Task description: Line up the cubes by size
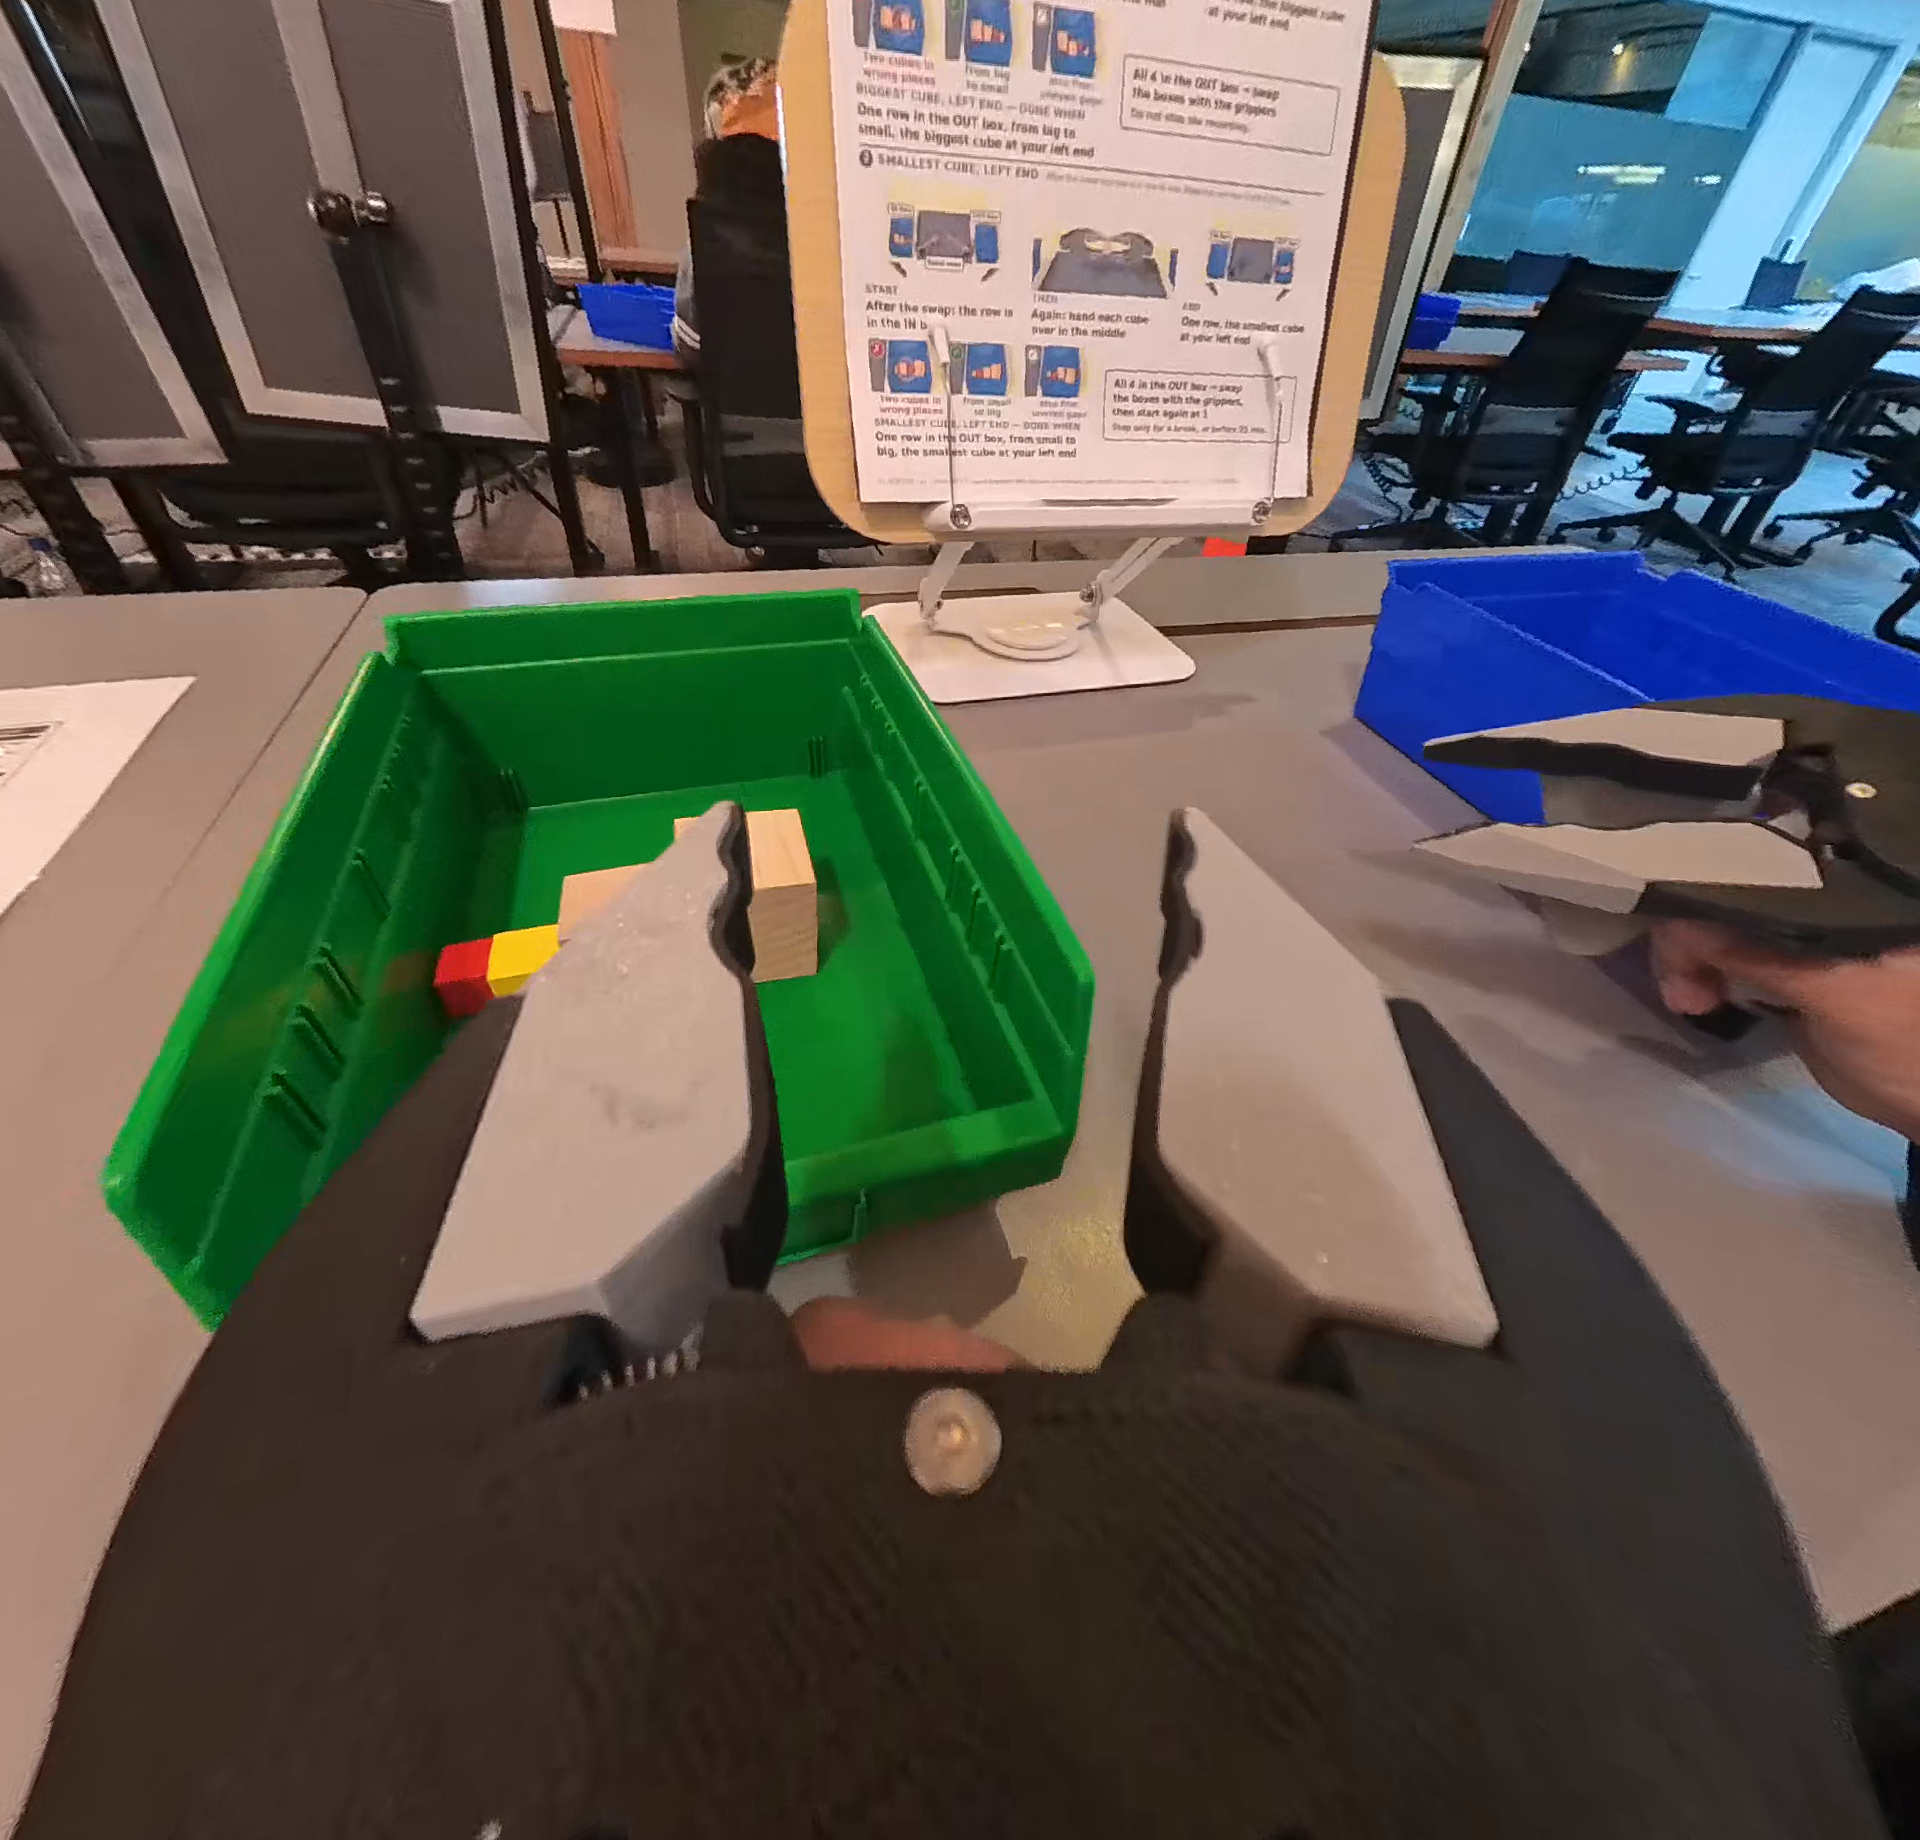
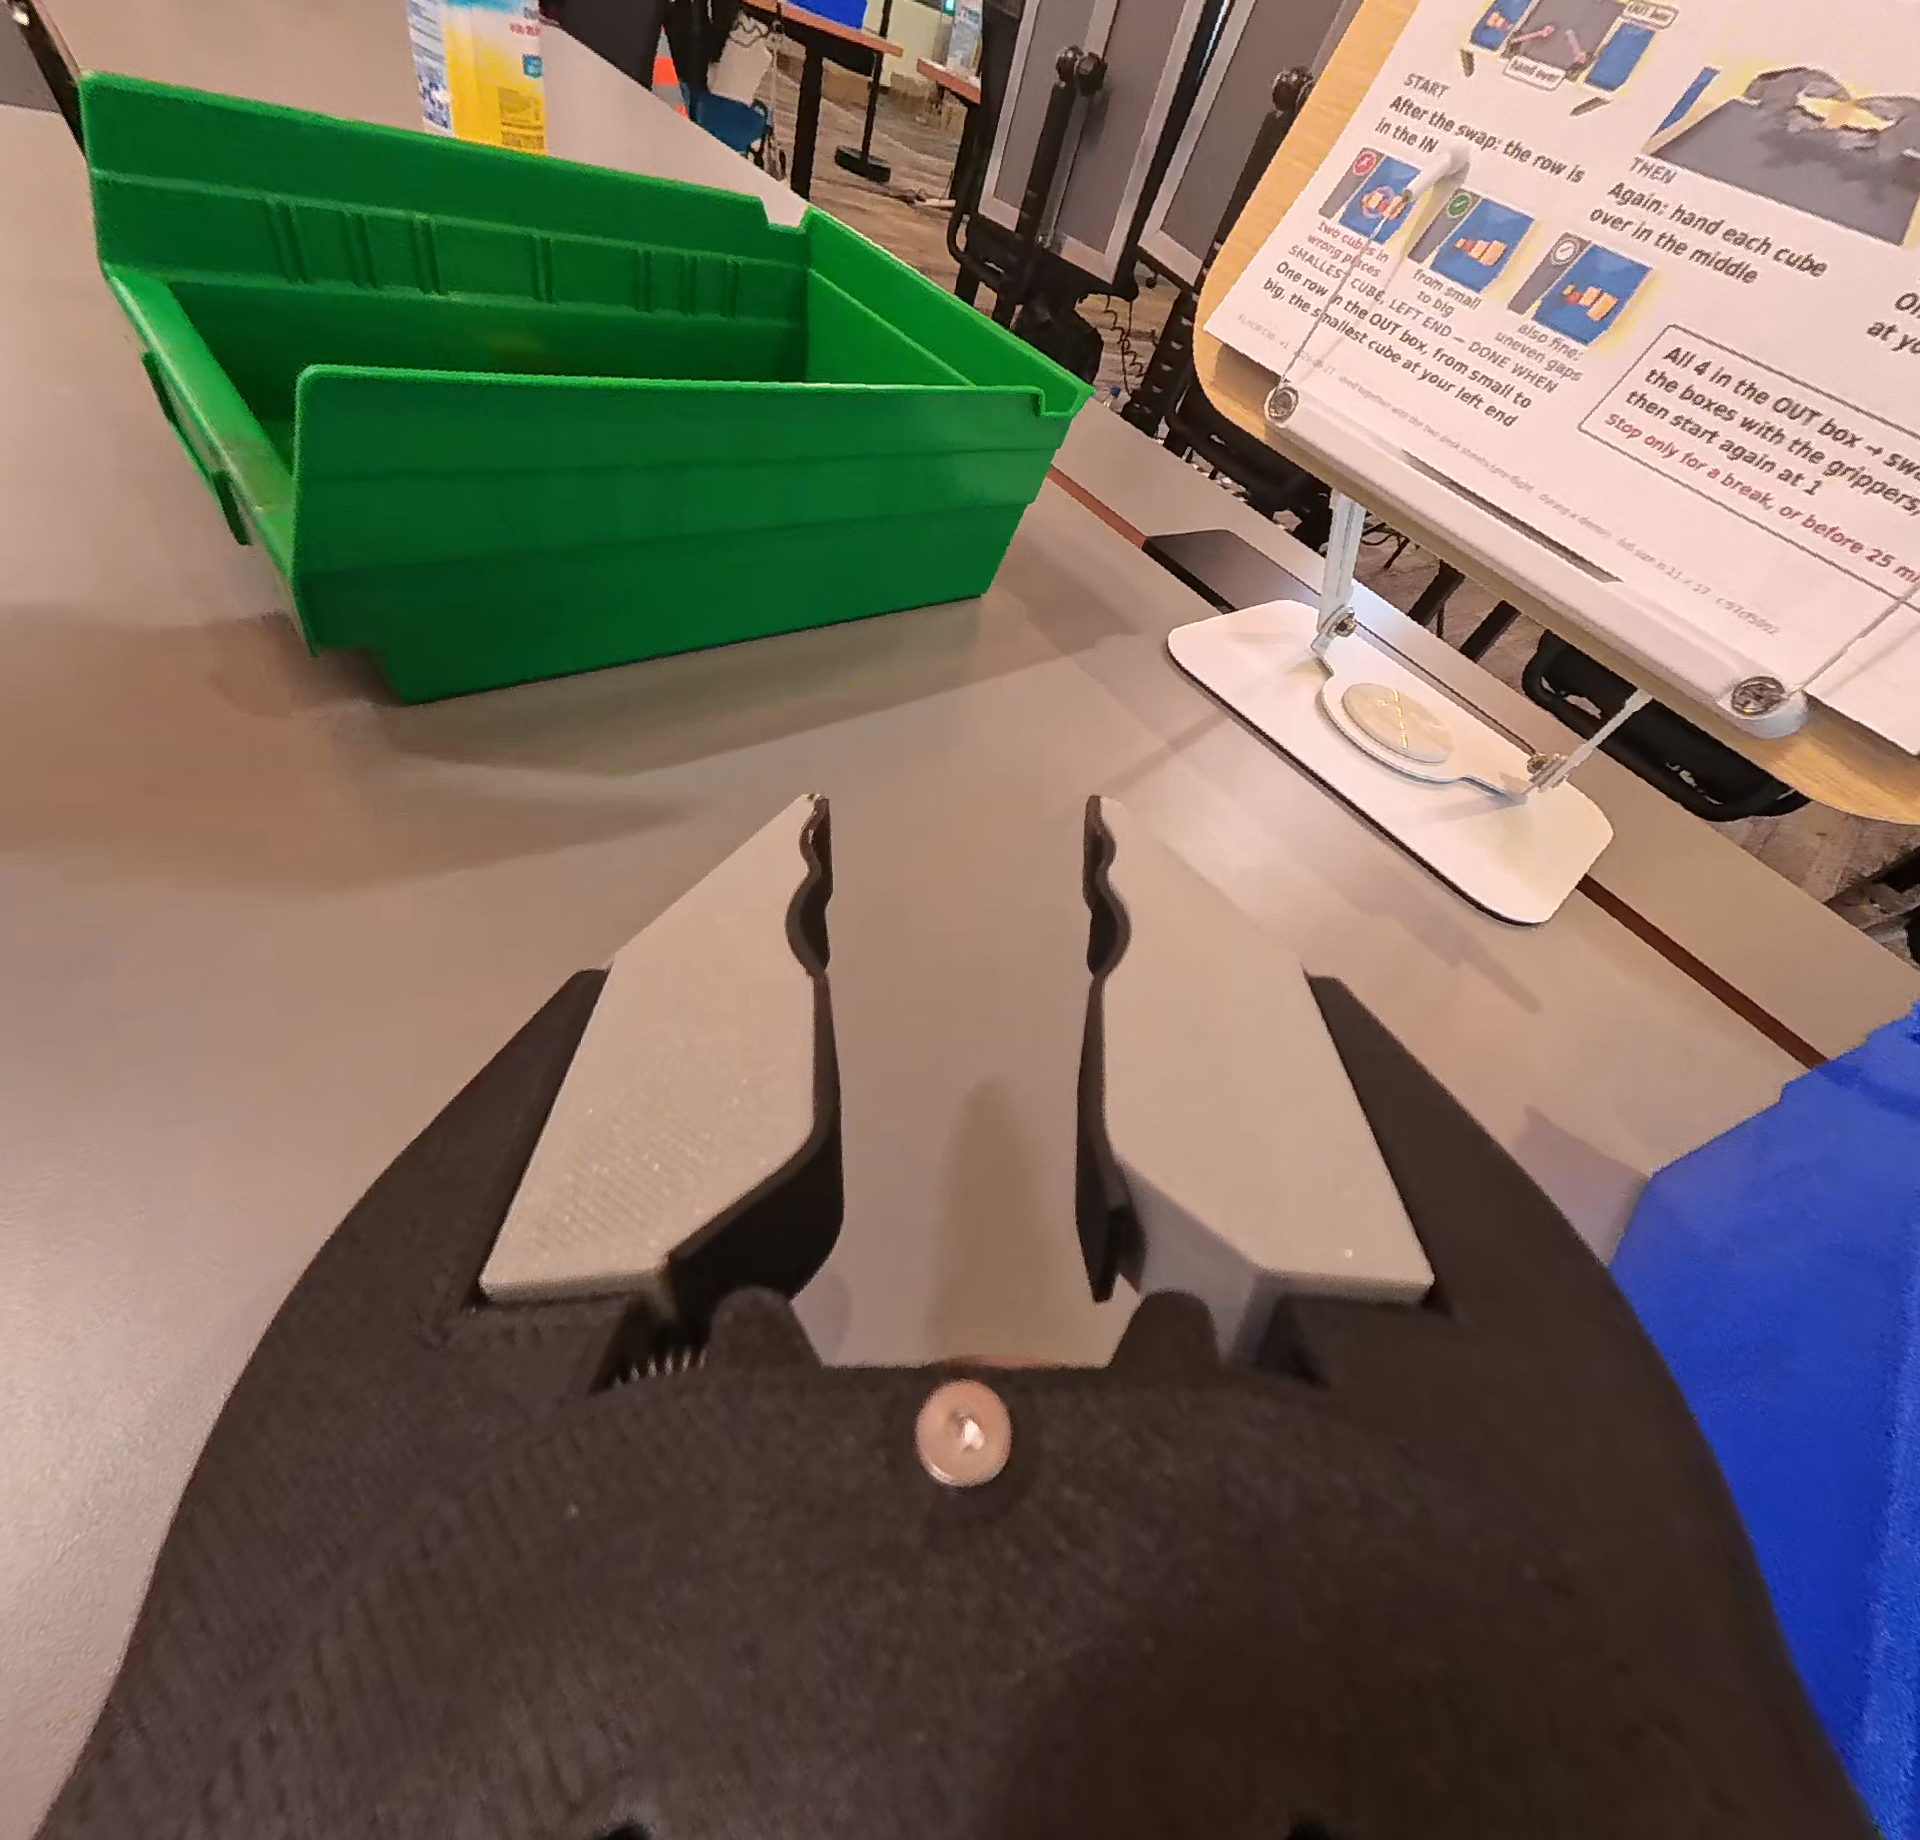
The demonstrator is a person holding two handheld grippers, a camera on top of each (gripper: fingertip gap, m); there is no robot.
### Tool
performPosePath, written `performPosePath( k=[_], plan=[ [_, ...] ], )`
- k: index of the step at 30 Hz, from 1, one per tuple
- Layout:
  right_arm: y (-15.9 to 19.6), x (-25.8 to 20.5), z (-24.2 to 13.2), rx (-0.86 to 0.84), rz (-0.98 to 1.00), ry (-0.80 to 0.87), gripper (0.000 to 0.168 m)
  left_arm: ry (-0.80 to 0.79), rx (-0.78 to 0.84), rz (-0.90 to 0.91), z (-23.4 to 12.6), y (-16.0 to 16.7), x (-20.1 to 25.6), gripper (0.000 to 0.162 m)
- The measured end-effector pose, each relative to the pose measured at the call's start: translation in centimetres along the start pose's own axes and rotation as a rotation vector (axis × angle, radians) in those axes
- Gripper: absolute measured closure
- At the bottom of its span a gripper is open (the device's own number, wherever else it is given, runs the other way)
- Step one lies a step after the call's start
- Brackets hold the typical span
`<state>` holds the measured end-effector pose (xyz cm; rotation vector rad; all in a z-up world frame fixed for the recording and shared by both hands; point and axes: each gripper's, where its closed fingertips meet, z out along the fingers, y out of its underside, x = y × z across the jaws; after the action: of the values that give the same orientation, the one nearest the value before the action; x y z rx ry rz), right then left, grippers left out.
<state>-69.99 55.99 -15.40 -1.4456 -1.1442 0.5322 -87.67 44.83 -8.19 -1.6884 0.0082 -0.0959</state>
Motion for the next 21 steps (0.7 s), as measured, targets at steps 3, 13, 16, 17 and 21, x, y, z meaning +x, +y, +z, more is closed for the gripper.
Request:
performPosePath(
  k=[3, 13, 16, 17, 21],
  plan=[
    [0.1, -0.1, 0.0, -0.006, 0.002, -0.005, 0.122, 0.001, -0.027, 0.036, 0.5, 0.6, 0.5, 0.080],
    [-0.2, -0.2, -0.2, 0.004, 0.005, -0.013, 0.122, 0.006, -0.049, 0.056, 1.0, 1.3, 1.0, 0.085],
    [-0.2, -0.2, -0.2, 0.004, 0.009, -0.014, 0.122, 0.012, -0.054, 0.062, 1.2, 1.5, 1.3, 0.087],
    [-0.2, -0.2, -0.2, 0.004, 0.010, -0.014, 0.122, 0.012, -0.056, 0.065, 1.3, 1.5, 1.3, 0.087],
    [0.0, -0.2, -0.1, -0.001, 0.013, -0.017, 0.122, 0.014, -0.064, 0.074, 1.4, 1.8, 1.5, 0.088]
  ],
)
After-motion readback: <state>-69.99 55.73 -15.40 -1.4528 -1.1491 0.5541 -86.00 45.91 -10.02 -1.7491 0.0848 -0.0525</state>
